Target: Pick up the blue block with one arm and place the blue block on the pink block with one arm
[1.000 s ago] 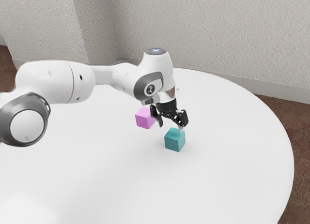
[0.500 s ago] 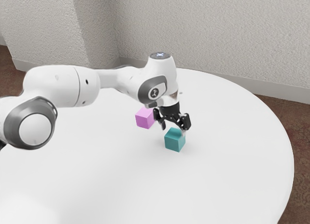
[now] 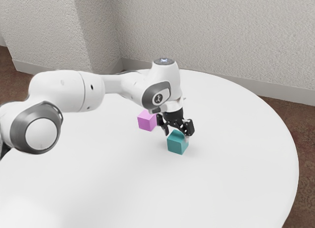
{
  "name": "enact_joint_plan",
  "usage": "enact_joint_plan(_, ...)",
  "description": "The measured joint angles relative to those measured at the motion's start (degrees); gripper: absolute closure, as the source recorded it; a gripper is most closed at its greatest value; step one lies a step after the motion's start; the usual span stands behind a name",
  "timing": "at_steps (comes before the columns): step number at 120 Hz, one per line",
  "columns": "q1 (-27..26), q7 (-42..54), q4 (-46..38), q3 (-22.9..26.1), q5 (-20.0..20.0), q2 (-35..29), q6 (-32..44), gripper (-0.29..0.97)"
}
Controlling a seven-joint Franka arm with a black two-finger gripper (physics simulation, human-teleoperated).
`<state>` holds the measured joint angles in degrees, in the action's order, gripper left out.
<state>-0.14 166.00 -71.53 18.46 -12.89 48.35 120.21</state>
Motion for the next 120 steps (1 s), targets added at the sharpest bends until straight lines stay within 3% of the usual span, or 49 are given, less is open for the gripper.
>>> enact_joint_plan(120,-0.56,0.00,0.49,-0.18,-0.11,1.40,-0.67,0.00)
